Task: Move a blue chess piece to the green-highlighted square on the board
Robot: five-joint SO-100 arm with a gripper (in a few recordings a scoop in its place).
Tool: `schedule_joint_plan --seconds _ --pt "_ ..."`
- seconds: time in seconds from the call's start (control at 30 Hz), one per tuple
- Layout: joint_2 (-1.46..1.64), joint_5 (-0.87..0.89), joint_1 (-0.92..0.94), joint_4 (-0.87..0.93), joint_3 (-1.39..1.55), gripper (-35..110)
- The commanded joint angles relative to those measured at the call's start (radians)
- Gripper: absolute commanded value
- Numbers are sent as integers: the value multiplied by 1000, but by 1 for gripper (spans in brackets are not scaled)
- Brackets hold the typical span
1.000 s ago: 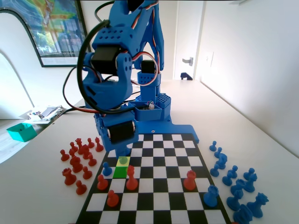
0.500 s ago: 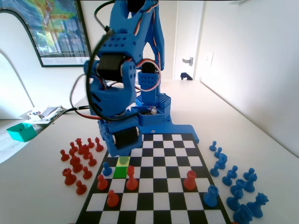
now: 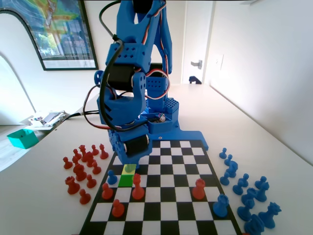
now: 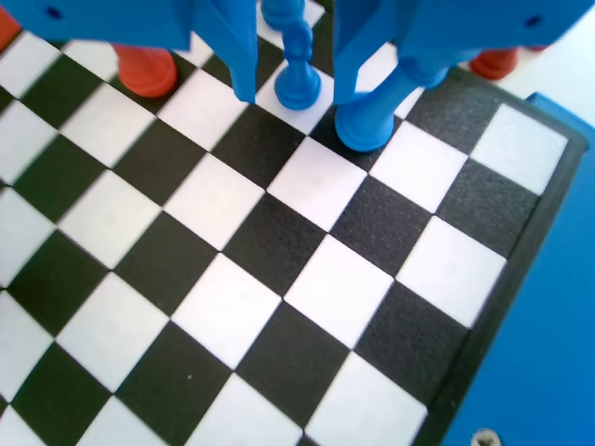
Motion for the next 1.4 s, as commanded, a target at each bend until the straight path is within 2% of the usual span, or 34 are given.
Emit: schedule_joint_plan --seconds 0.0,0.63,1.03,1.37 --pt "21 -18 18 3 -3 9" --pt "14 -44 28 -2 -31 1" --pt "-18 -9 8 173 -242 1" --pt "-104 -5 5 166 -319 1"
